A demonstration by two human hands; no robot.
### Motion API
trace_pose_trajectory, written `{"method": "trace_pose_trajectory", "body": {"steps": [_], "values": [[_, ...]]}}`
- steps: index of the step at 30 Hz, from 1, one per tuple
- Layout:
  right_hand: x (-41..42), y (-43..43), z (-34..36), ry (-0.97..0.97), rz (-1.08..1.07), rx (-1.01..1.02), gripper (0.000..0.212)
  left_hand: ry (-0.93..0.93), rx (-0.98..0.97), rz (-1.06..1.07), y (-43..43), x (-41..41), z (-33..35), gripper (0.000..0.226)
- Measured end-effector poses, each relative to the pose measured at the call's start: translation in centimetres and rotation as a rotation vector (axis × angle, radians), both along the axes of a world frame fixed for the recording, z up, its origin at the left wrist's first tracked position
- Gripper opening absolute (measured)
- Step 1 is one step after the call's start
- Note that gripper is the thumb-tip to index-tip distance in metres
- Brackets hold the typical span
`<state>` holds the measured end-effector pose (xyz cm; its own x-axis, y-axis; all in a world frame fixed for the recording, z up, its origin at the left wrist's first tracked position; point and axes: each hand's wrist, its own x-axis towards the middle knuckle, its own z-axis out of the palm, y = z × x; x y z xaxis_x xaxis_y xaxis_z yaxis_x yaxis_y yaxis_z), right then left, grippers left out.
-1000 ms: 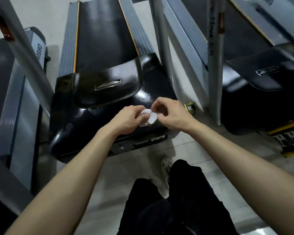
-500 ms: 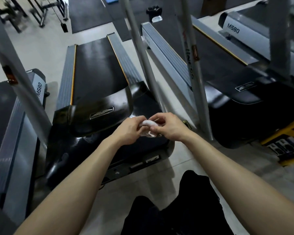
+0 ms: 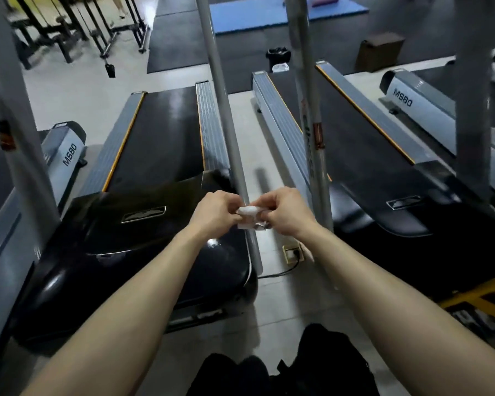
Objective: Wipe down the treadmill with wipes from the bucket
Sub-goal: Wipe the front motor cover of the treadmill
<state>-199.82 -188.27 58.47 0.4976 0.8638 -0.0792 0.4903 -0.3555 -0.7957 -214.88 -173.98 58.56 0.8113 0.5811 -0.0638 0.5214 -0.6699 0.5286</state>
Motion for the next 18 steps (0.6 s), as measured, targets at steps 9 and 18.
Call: {"method": "trace_pose_trajectory", "body": {"steps": [9, 18], "values": [[9.9, -0.6, 2.6, -0.121, 0.042, -0.073, 0.027, 0.084, 0.097, -0.022, -2.3, 9.4, 1.4, 0.025], [16.9, -0.5, 4.4, -0.532, 0.179, -0.096, 0.037, 0.223, 0.376, 0.027, -1.0, 14.6, 1.9, 0.03]]}}
